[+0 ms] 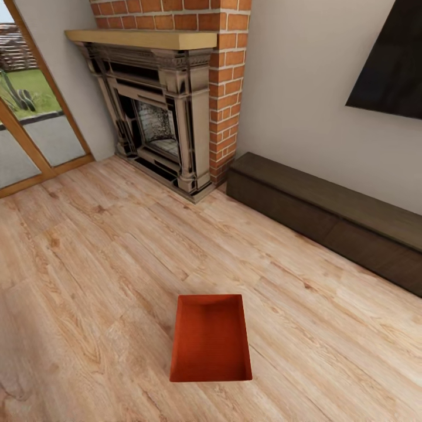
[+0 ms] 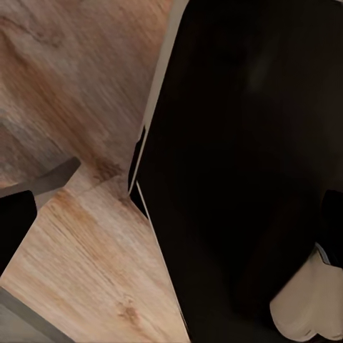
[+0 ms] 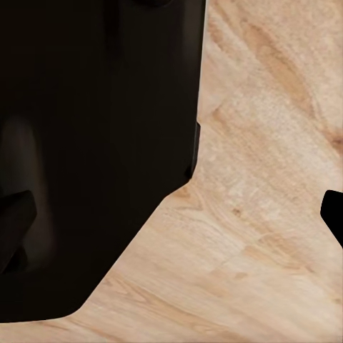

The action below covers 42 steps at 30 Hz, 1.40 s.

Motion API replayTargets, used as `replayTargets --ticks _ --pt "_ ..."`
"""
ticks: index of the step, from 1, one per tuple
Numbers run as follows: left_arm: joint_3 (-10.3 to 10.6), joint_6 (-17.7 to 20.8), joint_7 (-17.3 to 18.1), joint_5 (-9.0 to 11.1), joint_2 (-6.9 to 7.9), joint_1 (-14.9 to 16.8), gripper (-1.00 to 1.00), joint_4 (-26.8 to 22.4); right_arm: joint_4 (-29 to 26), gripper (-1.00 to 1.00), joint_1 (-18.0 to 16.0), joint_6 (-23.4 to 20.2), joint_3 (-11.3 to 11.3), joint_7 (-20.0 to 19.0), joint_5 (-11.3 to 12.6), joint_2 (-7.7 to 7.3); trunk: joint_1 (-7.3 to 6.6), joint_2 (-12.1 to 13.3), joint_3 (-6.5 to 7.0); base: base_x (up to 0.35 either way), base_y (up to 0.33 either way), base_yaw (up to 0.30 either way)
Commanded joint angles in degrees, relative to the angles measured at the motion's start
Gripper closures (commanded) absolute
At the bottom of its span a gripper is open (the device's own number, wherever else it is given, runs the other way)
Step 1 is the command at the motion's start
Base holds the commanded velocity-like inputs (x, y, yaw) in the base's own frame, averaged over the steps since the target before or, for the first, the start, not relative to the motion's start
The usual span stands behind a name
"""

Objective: Move the two storage containers from the living room to the garage. In the garage, place one container on the floor and stack the other container on top of it (either order is fine).

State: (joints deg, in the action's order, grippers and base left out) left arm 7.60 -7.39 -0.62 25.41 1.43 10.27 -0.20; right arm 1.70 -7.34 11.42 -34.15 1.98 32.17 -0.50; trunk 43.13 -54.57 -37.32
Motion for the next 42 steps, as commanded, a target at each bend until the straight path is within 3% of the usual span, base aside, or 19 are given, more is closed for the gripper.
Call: replayTargets --ticks 1,25,34,38,42 --pt "0.5 -0.2 -0.1 0.4 0.02 0.0 -1.00 0.0 0.1 -1.00 0.0 0.3 -0.5 0.0 0.4 0.01 0.00 0.0 -0.06 0.000 0.000 0.000" --pt "0.5 -0.2 0.0 0.2 -0.05 0.0 -1.00 -0.1 0.1 -1.00 0.0 0.1 -0.6 0.7 0.4 0.22 0.00 0.0 -0.10 0.000 0.000 0.000" --pt "0.6 0.6 0.0 -0.2 0.35 0.0 -1.00 -0.7 -2.9 -1.00 0.0 -2.9 -0.3 0.7 0.6 0.14 0.00 0.0 -0.10 0.000 0.000 0.000" --pt "0.6 1.2 -0.2 -0.3 1.29 0.0 -1.00 -3.7 -7.7 -1.00 0.1 -3.7 -0.1 0.9 0.6 0.02 0.00 0.0 -0.10 0.000 0.000 0.000" --pt "0.5 6.4 -0.8 -0.1 3.10 0.0 -1.00 -9.3 -10.1 -1.00 -0.1 -6.5 0.2 3.8 0.8 -0.05 0.00 0.0 -0.10 0.000 0.000 0.000"
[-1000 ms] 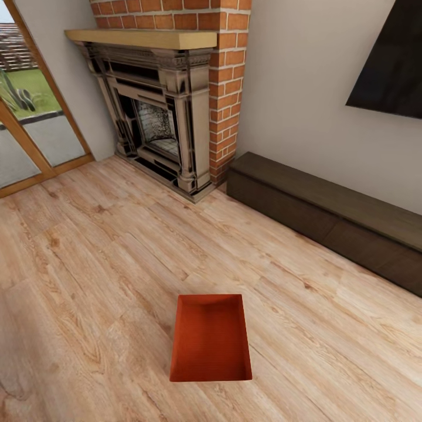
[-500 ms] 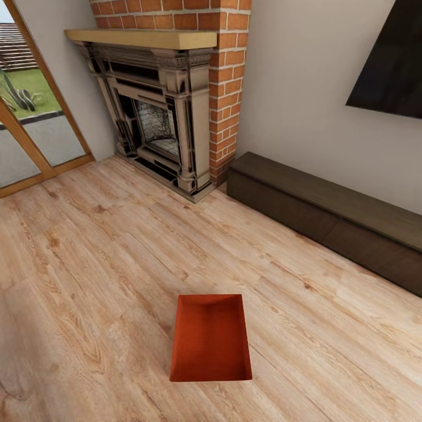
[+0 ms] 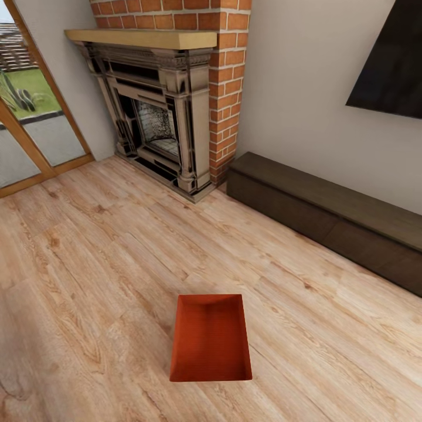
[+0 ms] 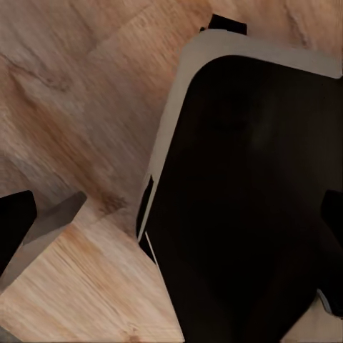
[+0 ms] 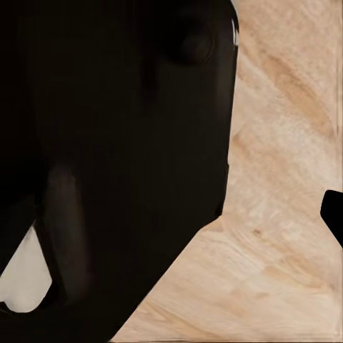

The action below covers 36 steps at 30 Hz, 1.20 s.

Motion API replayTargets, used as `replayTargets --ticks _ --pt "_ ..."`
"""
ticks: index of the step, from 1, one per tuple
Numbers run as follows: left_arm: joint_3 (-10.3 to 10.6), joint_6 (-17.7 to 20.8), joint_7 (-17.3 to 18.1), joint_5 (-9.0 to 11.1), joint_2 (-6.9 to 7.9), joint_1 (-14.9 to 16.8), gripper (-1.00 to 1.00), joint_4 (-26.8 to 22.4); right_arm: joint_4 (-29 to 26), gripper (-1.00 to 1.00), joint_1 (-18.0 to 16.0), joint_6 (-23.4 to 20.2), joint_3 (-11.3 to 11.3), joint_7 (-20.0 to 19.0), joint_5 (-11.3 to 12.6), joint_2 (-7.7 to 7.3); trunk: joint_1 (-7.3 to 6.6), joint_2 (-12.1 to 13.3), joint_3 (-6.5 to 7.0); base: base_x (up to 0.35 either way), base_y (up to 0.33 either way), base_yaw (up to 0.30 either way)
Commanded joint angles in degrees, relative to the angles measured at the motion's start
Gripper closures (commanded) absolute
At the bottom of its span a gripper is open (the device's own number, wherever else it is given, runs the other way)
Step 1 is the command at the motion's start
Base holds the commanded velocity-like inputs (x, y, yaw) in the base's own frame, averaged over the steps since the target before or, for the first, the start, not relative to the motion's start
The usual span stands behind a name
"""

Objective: Move the two storage containers from the living room to the garage. In the garage, place one container on the floor and stack the other container on top of it (either order is fine).

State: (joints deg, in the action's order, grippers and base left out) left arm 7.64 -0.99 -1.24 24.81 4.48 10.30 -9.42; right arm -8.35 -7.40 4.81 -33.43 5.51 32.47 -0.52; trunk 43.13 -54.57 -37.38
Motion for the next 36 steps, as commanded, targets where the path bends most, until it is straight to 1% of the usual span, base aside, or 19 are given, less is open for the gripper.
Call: replayTargets --ticks 1,3,8,12,16,18,19,21,22,23,24,25,26,27,29,30,32,33,36 --pt "0.5 0.8 -0.2 0.6 0.37 0.0 -1.00 -0.8 -0.3 -1.00 -0.1 -0.2 -0.5 0.8 0.6 -0.04 0.00 0.0 -0.04 0.000 0.000 0.000" --pt "0.5 3.4 -0.5 0.6 1.47 0.0 -1.00 -3.8 -0.9 -1.00 -0.2 -0.9 -0.3 2.5 0.7 -0.27 0.00 0.0 -0.04 0.000 0.000 0.000" --pt "0.4 5.0 -0.6 0.7 2.60 0.1 -1.00 -7.3 -1.9 -1.00 -1.1 -1.5 -0.1 4.6 0.6 -0.88 0.00 0.0 -0.04 0.000 0.000 0.000" --pt "0.4 5.5 -0.9 0.7 3.07 1.5 -1.00 -8.3 -2.2 -1.00 -5.2 -1.6 0.0 9.2 0.6 -1.39 0.00 0.0 -0.04 0.000 0.000 0.000" --pt "0.4 6.7 -4.9 0.8 3.75 7.0 -1.00 -8.0 -2.1 -1.00 -11.5 -1.8 0.3 13.2 0.7 -1.93 0.00 0.0 -0.04 0.000 0.000 0.000" --pt "0.3 10.5 -8.2 0.8 4.99 10.4 -1.00 -8.2 -1.6 -1.00 -19.9 -1.7 0.3 14.3 0.6 -2.05 0.00 0.0 -0.04 0.000 0.000 0.000" --pt "0.3 11.3 -8.5 0.8 5.17 11.1 -1.00 -8.4 -1.5 -1.00 -21.5 -1.7 0.3 14.4 0.6 -2.02 0.00 0.0 -0.04 0.000 0.000 0.000" --pt "0.3 13.8 -9.4 0.8 5.41 15.1 -1.00 -8.3 -1.4 -1.00 -26.3 -1.4 0.3 14.7 0.5 -1.66 0.00 0.0 -0.04 0.000 0.000 0.000" --pt "0.3 15.2 -9.7 0.9 5.17 18.2 -1.00 -8.1 -1.4 -1.00 -29.1 -1.2 0.2 14.8 0.5 -1.17 0.00 0.0 -0.04 0.000 0.000 0.000" --pt "0.3 15.7 -9.8 0.8 4.69 19.9 -1.00 -8.1 -1.4 -1.00 -30.3 -1.1 0.2 14.8 0.4 -0.65 0.00 0.0 -0.04 0.000 0.000 0.000" --pt "0.4 16.1 -9.9 0.6 3.29 21.9 -1.00 -8.4 -1.6 -1.00 -31.3 -1.0 0.2 14.9 0.3 0.65 0.00 0.0 -0.04 0.000 0.000 0.000" --pt "0.4 16.3 -10.0 0.4 1.74 22.8 -1.00 -8.4 -1.7 -1.00 -31.7 -0.9 0.1 14.8 0.3 1.98 0.00 0.0 -0.04 0.000 0.000 0.000" --pt "0.5 16.5 -10.0 -0.2 -1.22 23.7 -1.00 -8.5 -1.8 -1.00 -32.1 -0.8 0.0 14.5 0.1 4.21 0.00 0.0 -0.04 0.000 0.000 0.000" --pt "0.6 16.5 -10.1 -0.9 -3.23 24.1 -1.00 -8.5 -1.8 -1.00 -32.2 -0.6 -0.1 14.3 0.1 5.46 0.00 0.0 -0.04 0.000 0.000 0.000" --pt "0.7 16.3 -10.1 -4.4 -6.78 24.4 -1.00 -8.4 -1.9 -1.00 -32.3 0.2 -0.5 14.0 0.0 7.26 0.00 0.0 -0.04 0.000 0.000 0.000" --pt "0.7 16.2 -10.1 -5.6 -7.41 24.5 -1.00 -8.3 -2.0 -1.00 -32.3 0.5 -0.5 13.9 -0.1 7.54 0.00 0.0 -0.04 0.000 0.000 0.000" --pt "0.8 15.8 -10.1 -10.5 -8.86 24.6 -1.00 -8.2 -2.1 -1.00 -32.3 1.6 -0.9 13.7 -0.6 8.28 0.00 0.0 -0.04 0.000 0.000 0.000" --pt "0.7 15.7 -10.2 -13.1 -9.08 24.6 -1.00 -8.1 -2.1 -1.00 -32.3 2.1 -1.4 13.7 -1.8 8.56 0.00 0.0 -0.04 0.000 0.000 0.000" --pt "0.5 15.4 -10.2 -14.8 -8.00 24.7 -1.00 -8.5 -2.1 -1.00 -32.3 2.5 -2.0 14.1 -4.2 8.91 0.00 0.0 -0.04 0.000 0.000 0.000"
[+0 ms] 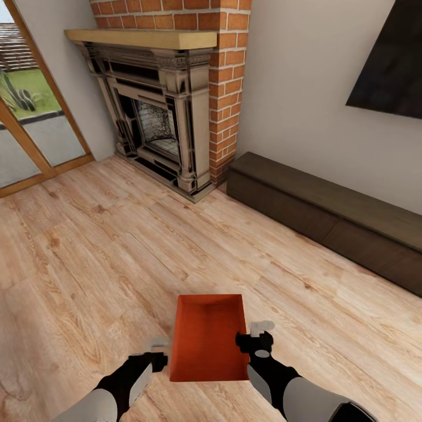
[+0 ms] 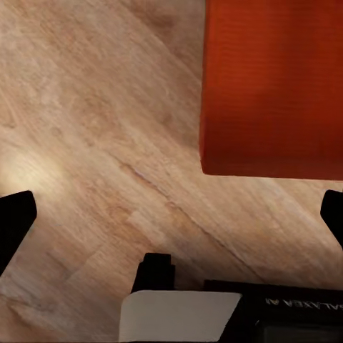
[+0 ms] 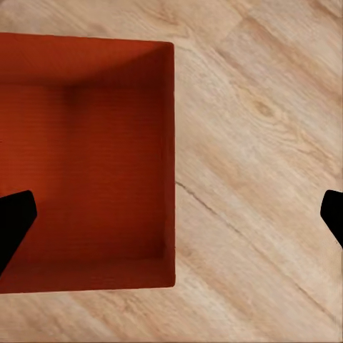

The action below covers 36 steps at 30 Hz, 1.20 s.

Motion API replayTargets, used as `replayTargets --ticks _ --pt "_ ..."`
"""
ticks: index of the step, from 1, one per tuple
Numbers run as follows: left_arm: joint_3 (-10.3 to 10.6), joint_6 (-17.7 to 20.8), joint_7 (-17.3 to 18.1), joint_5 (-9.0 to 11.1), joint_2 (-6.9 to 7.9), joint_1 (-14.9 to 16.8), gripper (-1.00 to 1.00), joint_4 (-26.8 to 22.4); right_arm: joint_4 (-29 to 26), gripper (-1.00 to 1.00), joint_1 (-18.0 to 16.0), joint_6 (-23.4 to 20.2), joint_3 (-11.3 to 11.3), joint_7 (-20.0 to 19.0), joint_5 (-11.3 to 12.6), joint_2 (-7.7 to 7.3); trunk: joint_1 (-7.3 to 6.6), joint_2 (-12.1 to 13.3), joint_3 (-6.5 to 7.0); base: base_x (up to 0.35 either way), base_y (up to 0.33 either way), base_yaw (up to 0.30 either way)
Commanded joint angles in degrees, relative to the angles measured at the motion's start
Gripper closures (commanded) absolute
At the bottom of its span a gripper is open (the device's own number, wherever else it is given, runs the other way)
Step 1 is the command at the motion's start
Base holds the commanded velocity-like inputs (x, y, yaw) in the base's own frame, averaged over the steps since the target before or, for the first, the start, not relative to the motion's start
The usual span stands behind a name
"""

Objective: Move the two storage containers from the living room to the garage. In the garage, place one container on the floor and stack the other container on top of it (either order is fine).

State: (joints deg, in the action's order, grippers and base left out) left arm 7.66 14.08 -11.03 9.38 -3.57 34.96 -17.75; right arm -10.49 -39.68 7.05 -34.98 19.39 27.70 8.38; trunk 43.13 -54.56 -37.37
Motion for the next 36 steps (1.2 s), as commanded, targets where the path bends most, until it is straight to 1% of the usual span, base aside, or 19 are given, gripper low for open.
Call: replayTargets --ticks 1,3,6,29,32,35,36 --pt "0.4 -0.2 -0.4 0.4 0.54 0.0 -1.00 -0.2 0.1 -1.00 0.0 0.4 -0.5 0.3 0.0 0.12 0.00 0.0 -0.04 0.000 0.000 0.000" --pt "0.3 -1.0 -0.4 0.3 0.82 0.0 -1.00 -0.1 0.1 -1.00 0.0 0.5 -0.6 0.3 -0.3 0.19 0.00 0.0 -0.04 0.000 0.000 0.000" --pt "0.3 -5.7 -0.4 0.3 1.24 0.0 -1.00 0.5 0.2 -1.00 -0.1 0.4 0.0 0.2 -0.2 0.19 0.00 0.0 -0.04 0.000 0.000 0.000" --pt "0.2 -6.9 -0.4 -0.1 0.69 0.0 -1.00 -0.6 1.2 -1.00 0.0 0.7 0.4 -0.3 0.0 -0.30 0.00 0.0 -0.04 0.000 0.000 0.000" --pt "0.2 -6.9 -0.4 -0.1 0.18 0.0 -1.00 -0.7 1.9 -1.00 0.0 0.7 0.4 -0.3 0.0 -0.35 0.00 0.0 -0.04 0.000 0.000 0.000" --pt "0.2 -7.0 -0.4 -0.1 -1.09 0.0 -1.00 -0.7 4.2 -1.00 0.0 1.0 0.4 -0.3 0.0 -0.26 0.00 0.0 -0.04 0.000 0.000 0.000" --pt "0.2 -7.0 -0.4 -0.1 -1.28 0.0 -1.00 -0.7 4.6 -1.00 0.0 1.2 0.3 -0.3 0.0 -0.22 0.00 0.0 -0.04 0.000 0.000 0.000"
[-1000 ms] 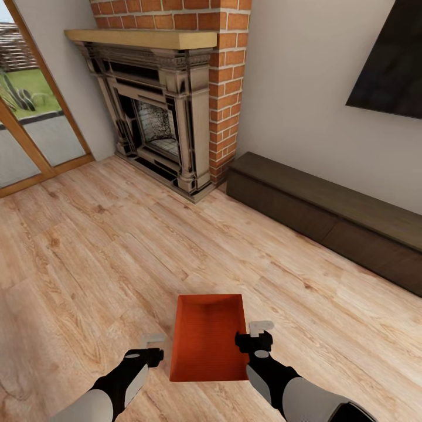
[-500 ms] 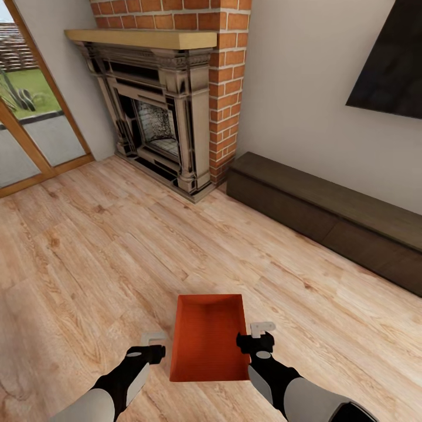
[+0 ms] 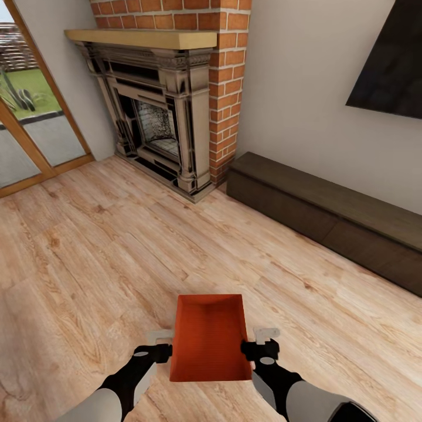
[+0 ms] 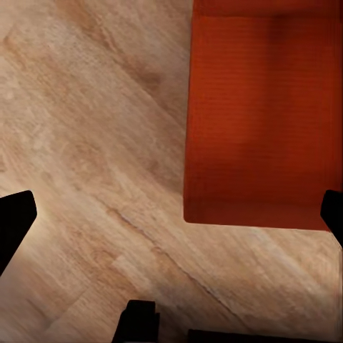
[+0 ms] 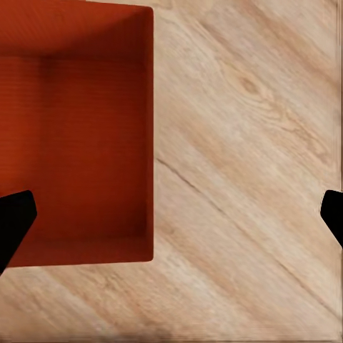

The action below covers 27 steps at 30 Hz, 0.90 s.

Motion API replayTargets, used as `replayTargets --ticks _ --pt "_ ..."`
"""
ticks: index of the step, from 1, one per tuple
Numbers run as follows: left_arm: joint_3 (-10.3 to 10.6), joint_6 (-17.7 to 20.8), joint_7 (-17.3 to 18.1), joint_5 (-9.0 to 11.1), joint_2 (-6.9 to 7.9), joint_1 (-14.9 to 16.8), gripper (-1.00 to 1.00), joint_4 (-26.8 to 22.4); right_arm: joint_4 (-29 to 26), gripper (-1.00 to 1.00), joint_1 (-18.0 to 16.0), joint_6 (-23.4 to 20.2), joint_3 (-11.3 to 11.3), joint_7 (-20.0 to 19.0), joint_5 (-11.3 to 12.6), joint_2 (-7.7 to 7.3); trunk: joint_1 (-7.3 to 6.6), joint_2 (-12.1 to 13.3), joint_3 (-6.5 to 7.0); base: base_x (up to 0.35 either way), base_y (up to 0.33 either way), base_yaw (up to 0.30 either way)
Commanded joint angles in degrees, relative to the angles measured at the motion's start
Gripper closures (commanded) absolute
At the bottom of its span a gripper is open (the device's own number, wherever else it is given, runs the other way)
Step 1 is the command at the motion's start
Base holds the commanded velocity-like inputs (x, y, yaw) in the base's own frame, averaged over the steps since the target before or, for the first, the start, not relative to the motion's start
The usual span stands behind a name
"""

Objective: Move the two storage containers from the living room to the garage. In the garage, place one container on the floor and stack the other container on top of it (either order is fine).

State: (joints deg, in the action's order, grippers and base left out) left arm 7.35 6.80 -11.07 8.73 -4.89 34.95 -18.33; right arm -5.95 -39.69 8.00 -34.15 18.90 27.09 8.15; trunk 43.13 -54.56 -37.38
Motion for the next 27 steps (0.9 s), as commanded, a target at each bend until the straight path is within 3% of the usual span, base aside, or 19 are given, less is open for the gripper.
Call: replayTargets --ticks 1,6,10,13,18,22,27 --pt "0.5 0.3 -0.4 0.6 -0.12 0.0 -1.00 -0.1 0.4 -1.00 0.0 0.4 -0.5 0.2 0.6 0.05 0.00 0.0 -0.04 0.000 0.000 0.000" --pt "0.4 -0.1 -0.4 0.6 -0.59 0.0 -1.00 -0.1 1.9 -1.00 0.0 1.2 -0.5 0.1 0.6 0.17 0.00 0.0 -0.04 0.000 0.000 0.000" --pt "0.4 -5.6 -0.4 0.6 -0.71 0.0 -1.00 0.2 2.2 -1.00 0.0 1.4 -0.5 -0.3 0.6 0.23 0.00 0.0 -0.04 0.000 0.000 0.000" --pt "0.4 -7.2 -0.4 0.8 -0.74 0.0 -1.00 0.6 2.3 -1.00 0.0 1.3 -0.5 -1.9 0.7 0.27 0.00 0.0 -0.04 0.000 0.000 0.000" --pt "0.3 -7.4 -0.5 0.9 -0.68 0.0 -1.00 0.6 2.3 -1.00 0.0 1.4 -0.5 -2.4 0.8 0.27 0.00 0.0 -0.04 0.000 0.000 0.000" --pt "0.3 -7.5 -0.5 0.8 -0.73 0.0 -1.00 0.4 2.2 -1.00 0.0 1.4 -0.5 -2.5 2.3 0.19 0.00 0.0 -0.04 0.000 0.000 0.000" --pt "0.3 -7.4 -0.5 0.7 -0.68 0.0 -1.00 0.4 2.1 -1.00 0.0 1.5 -0.5 -2.5 2.7 0.21 1.10 -2.0 -0.94 0.000 0.000 0.000"
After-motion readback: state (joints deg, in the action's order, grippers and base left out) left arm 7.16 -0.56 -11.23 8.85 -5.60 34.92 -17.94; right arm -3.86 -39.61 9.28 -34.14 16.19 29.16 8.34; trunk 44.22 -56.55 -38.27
